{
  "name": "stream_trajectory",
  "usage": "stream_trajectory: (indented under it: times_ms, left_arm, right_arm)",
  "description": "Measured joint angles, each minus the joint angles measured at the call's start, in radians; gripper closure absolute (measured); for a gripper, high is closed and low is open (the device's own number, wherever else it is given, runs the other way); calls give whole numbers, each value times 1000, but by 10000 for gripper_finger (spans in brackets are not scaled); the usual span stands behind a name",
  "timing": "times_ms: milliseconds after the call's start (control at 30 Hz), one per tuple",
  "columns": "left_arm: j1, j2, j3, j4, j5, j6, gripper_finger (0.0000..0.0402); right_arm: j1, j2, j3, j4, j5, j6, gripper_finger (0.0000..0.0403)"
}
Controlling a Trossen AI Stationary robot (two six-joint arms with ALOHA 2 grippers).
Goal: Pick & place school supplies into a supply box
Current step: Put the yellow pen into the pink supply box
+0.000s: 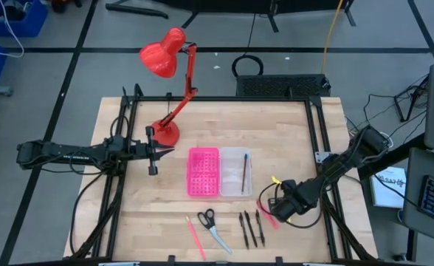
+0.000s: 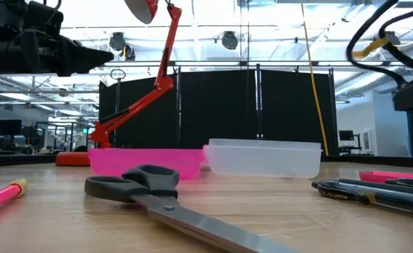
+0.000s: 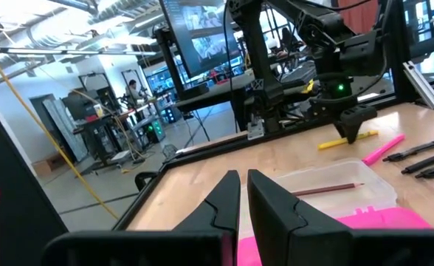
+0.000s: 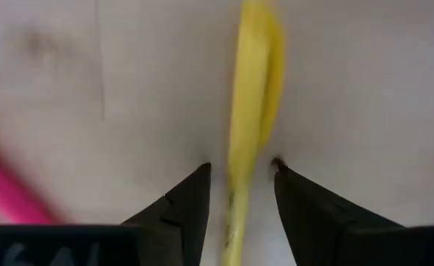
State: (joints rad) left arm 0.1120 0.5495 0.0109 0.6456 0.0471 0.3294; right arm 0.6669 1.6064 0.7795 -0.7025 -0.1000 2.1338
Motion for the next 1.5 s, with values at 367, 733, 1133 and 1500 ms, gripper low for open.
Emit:
stream_trajectory:
  times_ms: [367,733,1133,1500]
  left_arm:
    - [0,0,0,-9,0,-36,364]
    - [0,0,0,-21,0,-44,364]
    - [0,0,0,7,-1,-46,364]
    - [0,0,0,6,-3,-39,364]
  right_arm:
    - [18,1,-61,73,-35,-37,371]
    - [19,-34,-69,63,26,-116,383]
    - [-53,-263,-59,32,269,-251,384]
    - [-294,-265,171,-9,301,-545,384]
